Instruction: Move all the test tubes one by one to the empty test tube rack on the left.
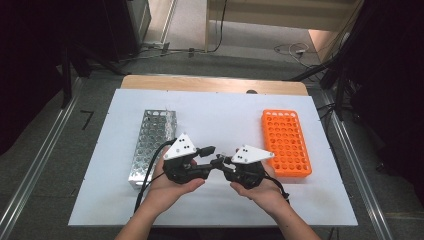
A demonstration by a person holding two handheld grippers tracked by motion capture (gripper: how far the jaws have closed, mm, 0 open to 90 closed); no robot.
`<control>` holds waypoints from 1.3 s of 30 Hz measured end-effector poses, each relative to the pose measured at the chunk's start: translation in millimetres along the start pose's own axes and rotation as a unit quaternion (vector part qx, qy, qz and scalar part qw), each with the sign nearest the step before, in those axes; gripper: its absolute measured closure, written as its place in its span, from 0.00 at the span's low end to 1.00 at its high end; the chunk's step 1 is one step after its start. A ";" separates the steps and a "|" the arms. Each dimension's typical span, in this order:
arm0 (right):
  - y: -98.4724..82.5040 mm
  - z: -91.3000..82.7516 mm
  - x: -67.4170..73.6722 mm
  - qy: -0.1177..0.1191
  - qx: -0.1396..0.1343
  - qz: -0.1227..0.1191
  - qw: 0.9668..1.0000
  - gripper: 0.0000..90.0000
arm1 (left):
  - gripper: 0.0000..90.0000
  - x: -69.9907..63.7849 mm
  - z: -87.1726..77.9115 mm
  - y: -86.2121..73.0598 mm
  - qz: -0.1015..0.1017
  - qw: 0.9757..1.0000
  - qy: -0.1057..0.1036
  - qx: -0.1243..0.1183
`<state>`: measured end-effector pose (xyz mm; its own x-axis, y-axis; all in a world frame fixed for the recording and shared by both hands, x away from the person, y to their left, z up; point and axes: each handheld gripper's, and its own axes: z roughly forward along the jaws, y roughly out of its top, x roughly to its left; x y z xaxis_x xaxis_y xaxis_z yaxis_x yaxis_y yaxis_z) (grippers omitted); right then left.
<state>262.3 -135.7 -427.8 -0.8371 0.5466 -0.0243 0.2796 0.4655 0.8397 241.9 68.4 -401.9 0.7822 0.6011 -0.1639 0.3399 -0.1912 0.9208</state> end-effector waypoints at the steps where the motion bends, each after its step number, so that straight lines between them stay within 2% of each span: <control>1: 0.5 0.3 1.1 0.002 -0.001 -0.003 1.000 0.81 | 0.62 -0.7 1.0 -0.2 0.003 1.000 -0.001 0.002; 9: 3.7 1.8 9.9 0.012 0.000 -0.014 1.000 0.81 | 0.73 -5.1 5.8 -1.7 0.017 1.000 0.000 0.009; 13: 3.7 2.3 10.6 0.016 0.003 -0.011 1.000 0.81 | 0.78 -4.6 5.6 -1.8 0.018 1.000 0.003 0.012; 17: 3.9 2.0 9.8 0.017 0.004 -0.012 1.000 0.81 | 0.79 -5.3 5.6 -1.8 0.023 1.000 0.006 0.010; 21: 4.4 1.9 9.3 0.018 0.003 -0.009 1.000 0.81 | 0.81 -5.8 4.9 -1.1 0.029 0.999 0.018 0.009; 27: 4.4 1.9 8.6 0.020 0.004 -0.009 1.000 0.78 | 0.83 -4.4 3.8 -1.0 0.029 0.999 0.027 0.007; 34: 3.4 1.3 1.8 0.032 0.010 0.001 0.999 0.58 | 0.83 1.8 -2.8 0.8 0.023 0.999 0.036 -0.005; 36: 3.1 -0.4 -2.3 0.039 0.005 0.008 0.999 0.48 | 0.83 4.4 -5.7 1.4 0.020 0.999 0.040 -0.009; 39: 3.5 -3.4 -7.0 0.039 0.004 0.018 0.999 0.29 | 0.83 8.2 -10.2 2.6 0.016 0.999 0.046 -0.016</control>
<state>267.6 -140.3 -422.8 -0.8604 0.5072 0.0490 0.3142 0.4523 0.8347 243.8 80.7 -397.3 0.7401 0.6647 -0.1025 0.2975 -0.1870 0.9362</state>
